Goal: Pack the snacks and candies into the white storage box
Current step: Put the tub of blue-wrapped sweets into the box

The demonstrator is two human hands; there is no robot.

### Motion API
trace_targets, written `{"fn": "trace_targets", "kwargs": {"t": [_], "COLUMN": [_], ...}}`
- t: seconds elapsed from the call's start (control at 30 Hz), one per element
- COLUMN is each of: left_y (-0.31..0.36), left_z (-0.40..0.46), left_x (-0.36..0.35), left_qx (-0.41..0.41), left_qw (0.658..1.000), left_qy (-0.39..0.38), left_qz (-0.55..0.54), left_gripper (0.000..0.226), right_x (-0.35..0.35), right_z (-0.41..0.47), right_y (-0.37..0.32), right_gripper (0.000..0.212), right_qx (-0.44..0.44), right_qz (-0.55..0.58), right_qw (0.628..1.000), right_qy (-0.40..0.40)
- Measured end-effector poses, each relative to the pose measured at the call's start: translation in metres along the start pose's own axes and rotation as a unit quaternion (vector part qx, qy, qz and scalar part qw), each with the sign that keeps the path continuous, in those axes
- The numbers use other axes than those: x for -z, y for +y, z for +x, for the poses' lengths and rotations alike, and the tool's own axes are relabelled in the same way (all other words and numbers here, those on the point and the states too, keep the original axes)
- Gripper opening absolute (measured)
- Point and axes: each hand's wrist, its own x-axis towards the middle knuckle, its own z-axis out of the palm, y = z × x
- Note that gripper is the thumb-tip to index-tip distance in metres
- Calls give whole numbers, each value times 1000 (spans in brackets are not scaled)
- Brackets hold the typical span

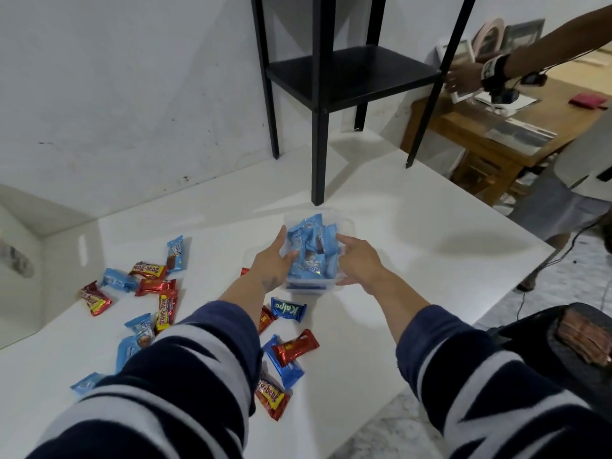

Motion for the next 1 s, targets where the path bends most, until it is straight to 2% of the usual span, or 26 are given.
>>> {"fn": "trace_targets", "kwargs": {"t": [0.13,0.23,0.43,0.67,0.87,1.0], "left_y": [-4,-4,-8,-5,-2,-10], "left_z": [4,6,9,-1,-33,-60], "left_x": [3,4,6,11,52,95], "left_qx": [2,8,29,41,17,25], "left_qw": [1000,999,994,989,992,982], "left_qy": [1,-2,3,13,81,133], "left_qz": [-20,-34,-107,-139,-100,-133], "left_gripper": [65,66,70,68,68,67], "right_x": [-1,-2,-7,-5,-17,-45], "right_z": [4,8,12,9,-9,-27], "right_y": [4,4,7,0,-48,-87], "right_gripper": [59,57,57,60,60,59], "right_qx": [47,68,-1,36,70,115], "right_qz": [-69,-99,80,38,-9,-30], "right_qw": [996,993,993,995,990,981], "right_qy": [19,3,-86,-87,-123,-151]}}
